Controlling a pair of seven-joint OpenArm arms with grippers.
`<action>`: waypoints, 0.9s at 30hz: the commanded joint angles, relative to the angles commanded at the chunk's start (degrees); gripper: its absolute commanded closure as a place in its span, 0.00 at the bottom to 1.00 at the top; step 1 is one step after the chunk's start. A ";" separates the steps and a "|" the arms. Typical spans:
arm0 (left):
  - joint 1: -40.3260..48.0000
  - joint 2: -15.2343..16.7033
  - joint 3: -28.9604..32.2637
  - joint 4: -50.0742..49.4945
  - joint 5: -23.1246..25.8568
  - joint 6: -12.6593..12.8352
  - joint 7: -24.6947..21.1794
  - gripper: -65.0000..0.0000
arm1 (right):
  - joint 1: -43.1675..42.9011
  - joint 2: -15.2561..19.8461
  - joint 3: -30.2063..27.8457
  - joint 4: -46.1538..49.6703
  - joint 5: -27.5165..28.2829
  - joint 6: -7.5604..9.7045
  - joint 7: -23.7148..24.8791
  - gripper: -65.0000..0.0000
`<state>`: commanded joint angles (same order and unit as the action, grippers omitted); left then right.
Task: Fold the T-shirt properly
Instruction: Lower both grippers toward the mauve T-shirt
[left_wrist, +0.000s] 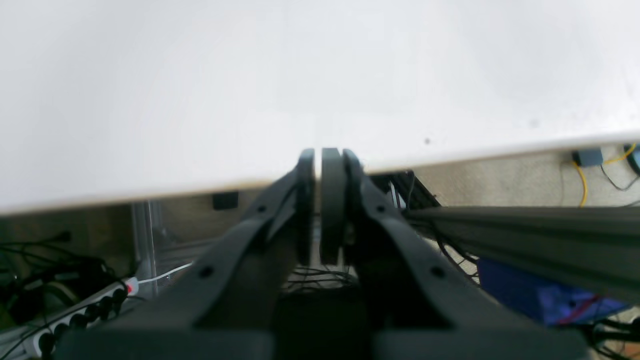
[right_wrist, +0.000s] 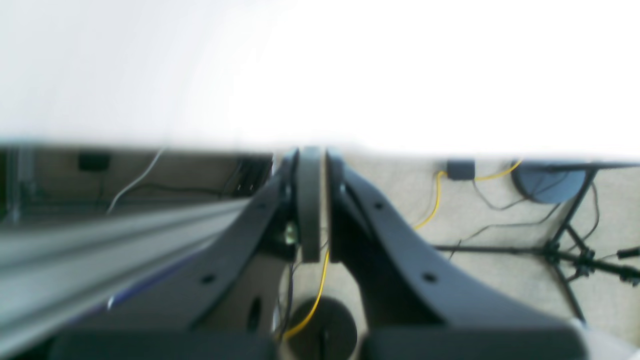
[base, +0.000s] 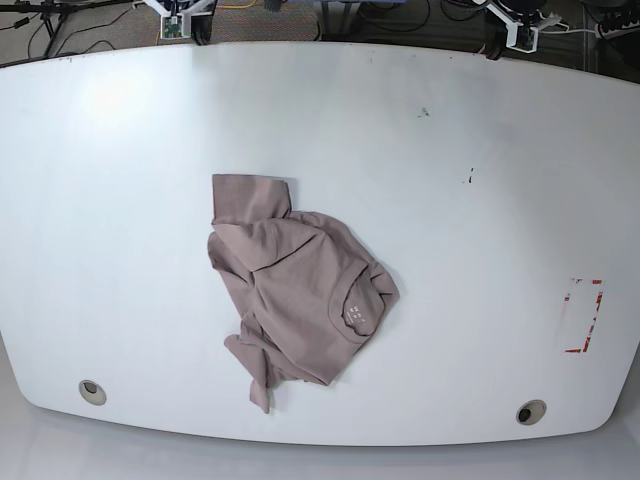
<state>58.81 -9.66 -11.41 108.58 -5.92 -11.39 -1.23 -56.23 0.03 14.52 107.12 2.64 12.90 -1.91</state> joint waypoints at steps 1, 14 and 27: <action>-0.22 0.13 0.03 0.30 0.33 0.03 0.23 0.99 | 0.16 -0.02 0.26 0.18 0.04 0.01 -0.03 0.97; -3.99 1.26 -0.78 1.93 0.84 0.24 6.58 0.97 | 3.27 -0.43 1.66 1.27 -0.11 -0.43 0.18 0.97; -8.88 2.03 -1.40 1.18 0.28 0.17 4.97 0.98 | 9.29 -0.39 1.19 0.74 -0.26 -0.30 -1.64 0.98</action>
<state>49.93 -7.63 -12.81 109.76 -5.64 -11.22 3.74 -46.93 -0.36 15.71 107.85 2.37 12.61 -3.55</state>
